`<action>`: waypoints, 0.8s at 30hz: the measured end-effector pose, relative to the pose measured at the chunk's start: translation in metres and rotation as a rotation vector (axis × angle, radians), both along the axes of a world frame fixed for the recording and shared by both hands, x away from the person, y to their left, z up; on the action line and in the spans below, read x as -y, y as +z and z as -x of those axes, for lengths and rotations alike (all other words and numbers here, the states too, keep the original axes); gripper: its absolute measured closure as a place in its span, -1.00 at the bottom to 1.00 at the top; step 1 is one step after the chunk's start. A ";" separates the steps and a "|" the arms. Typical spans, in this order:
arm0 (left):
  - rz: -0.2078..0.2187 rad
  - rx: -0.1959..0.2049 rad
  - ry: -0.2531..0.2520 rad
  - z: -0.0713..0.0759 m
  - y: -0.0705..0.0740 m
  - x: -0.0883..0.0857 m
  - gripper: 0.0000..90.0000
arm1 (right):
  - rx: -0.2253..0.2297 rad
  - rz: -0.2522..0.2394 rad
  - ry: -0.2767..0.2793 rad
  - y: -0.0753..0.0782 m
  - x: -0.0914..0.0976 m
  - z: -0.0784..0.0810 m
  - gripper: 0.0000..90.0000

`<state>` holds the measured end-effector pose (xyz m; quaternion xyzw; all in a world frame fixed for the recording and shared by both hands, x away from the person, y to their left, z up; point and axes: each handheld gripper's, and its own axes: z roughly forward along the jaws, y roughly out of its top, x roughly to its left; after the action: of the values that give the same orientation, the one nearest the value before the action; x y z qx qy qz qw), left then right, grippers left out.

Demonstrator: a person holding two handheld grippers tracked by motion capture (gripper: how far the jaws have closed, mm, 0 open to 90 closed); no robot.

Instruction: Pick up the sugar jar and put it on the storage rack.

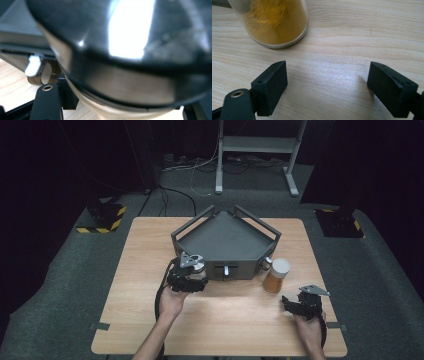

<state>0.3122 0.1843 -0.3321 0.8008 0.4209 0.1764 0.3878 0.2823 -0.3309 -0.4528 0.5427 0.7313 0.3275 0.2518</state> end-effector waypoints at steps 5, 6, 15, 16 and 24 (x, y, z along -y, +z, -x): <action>0.012 0.004 -0.004 -0.006 0.011 0.000 -0.30 | 0.000 0.000 -0.001 0.000 0.000 0.000 -0.63; 0.013 0.002 -0.005 -0.009 0.013 0.000 -0.30 | 0.000 0.000 -0.001 0.000 0.000 0.000 -0.63; 0.047 -0.001 0.013 -0.024 0.026 -0.001 -0.30 | 0.001 0.001 -0.001 0.000 0.000 0.000 -0.63; 0.046 0.002 0.017 -0.025 0.028 0.000 -0.30 | 0.001 0.001 -0.001 0.000 0.000 0.000 -0.63; 0.043 0.016 0.018 -0.033 0.043 0.007 -0.30 | 0.001 0.001 -0.001 0.000 0.000 0.000 -0.63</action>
<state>0.3452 0.1777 -0.2891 0.7869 0.4287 0.1771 0.4069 0.2820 -0.3308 -0.4529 0.5425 0.7313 0.3271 0.2526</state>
